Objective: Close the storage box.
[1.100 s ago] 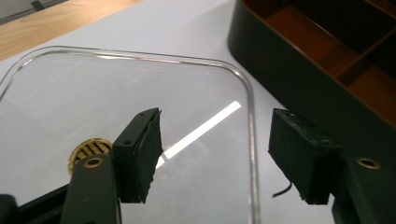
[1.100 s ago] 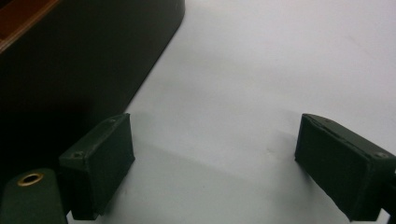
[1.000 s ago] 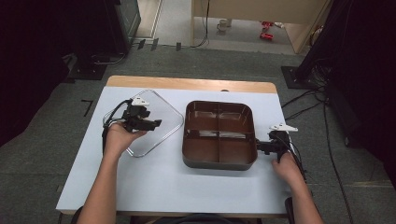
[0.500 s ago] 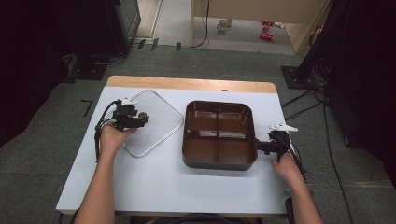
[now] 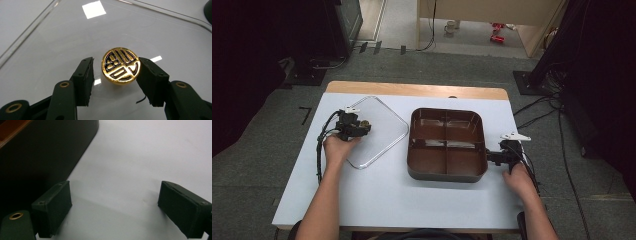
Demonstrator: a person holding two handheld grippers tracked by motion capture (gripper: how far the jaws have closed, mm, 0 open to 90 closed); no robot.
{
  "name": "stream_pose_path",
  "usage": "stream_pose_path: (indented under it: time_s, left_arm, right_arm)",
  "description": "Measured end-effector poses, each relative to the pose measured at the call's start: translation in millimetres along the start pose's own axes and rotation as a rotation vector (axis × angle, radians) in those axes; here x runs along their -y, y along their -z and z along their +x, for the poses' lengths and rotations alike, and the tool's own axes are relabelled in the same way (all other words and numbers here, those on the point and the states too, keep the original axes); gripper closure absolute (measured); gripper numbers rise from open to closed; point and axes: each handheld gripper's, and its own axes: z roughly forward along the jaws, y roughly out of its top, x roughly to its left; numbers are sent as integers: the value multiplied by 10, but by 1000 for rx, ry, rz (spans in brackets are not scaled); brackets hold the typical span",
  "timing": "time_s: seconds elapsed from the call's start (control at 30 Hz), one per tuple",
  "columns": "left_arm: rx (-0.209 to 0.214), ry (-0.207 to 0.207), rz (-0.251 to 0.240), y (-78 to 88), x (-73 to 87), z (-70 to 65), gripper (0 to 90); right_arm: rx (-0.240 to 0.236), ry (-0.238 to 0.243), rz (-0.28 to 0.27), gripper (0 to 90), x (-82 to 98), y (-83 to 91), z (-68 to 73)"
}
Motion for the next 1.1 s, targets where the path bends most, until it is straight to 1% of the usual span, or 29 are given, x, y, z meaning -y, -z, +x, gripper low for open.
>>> stream_pose_path:
  time_s: [0.07,0.17,0.2,0.27,0.3,0.37,0.5,0.63,0.87,1.03,1.1]
  left_arm:
    - [-5,6,-4,-11,-6,-12,510]
    - [-9,-12,-3,-12,-7,-40,563]
    - [-9,-12,-3,-12,-7,-40,577]
    - [-17,-8,1,-10,-13,-50,580]
    - [-12,6,-2,-11,-14,-45,581]
    - [-1,18,-2,-10,-15,-33,586]
    - [12,17,-1,-1,-18,-16,589]
    - [14,1,7,12,-21,-14,590]
    - [16,3,20,35,-25,-7,590]
    - [34,15,16,76,-35,16,591]
    - [35,10,24,92,-41,6,591]
  right_arm:
    - [0,0,0,109,0,0,0]
    - [0,0,0,109,0,0,0]
    - [0,0,0,109,0,0,0]
    - [0,0,0,110,0,0,0]
    - [0,0,0,109,0,0,0]
    - [0,0,0,110,0,0,0]
    - [-1,0,0,109,0,0,-1]
    - [-1,0,0,109,0,0,-1]
    - [-1,0,0,109,0,0,-1]
    - [-1,0,0,109,0,0,-1]
    - [-1,0,0,109,0,0,-1]
